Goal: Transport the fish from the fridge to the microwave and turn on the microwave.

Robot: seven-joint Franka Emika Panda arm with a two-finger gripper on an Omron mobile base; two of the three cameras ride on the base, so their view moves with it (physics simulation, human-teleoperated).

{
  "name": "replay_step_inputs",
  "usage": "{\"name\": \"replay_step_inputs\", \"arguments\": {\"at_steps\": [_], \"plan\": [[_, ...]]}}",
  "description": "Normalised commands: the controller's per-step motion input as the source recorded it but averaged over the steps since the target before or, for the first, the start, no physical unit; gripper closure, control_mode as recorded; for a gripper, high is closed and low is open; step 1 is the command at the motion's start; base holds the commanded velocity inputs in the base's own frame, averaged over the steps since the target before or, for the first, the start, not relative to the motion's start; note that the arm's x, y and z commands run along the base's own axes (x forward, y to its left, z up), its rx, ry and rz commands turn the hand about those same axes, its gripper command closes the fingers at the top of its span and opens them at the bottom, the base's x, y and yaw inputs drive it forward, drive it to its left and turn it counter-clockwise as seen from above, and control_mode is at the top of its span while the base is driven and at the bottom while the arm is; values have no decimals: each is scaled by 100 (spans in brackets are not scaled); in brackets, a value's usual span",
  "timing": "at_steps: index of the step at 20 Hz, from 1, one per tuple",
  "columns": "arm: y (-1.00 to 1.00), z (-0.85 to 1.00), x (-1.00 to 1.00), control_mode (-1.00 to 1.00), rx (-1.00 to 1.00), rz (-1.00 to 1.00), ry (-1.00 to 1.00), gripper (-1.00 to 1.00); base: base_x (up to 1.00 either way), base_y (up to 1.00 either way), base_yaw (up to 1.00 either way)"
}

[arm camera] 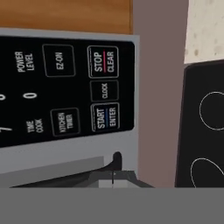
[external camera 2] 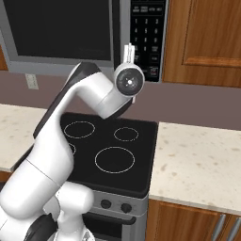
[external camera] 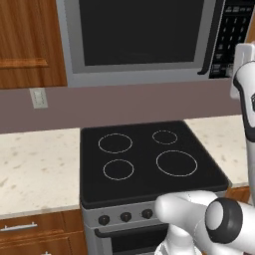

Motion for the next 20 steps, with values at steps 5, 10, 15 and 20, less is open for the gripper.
{"name": "replay_step_inputs", "arguments": {"at_steps": [5,10,15,20], "plan": [[0,-8,15,-100,1,-2,-2,100,0,0,0],[0,0,25,-100,4,-1,-4,100,0,0,0],[-4,0,27,-100,6,-1,-4,100,0,0,0],[-6,-1,28,-100,6,-1,-2,100,0,0,0]]}}
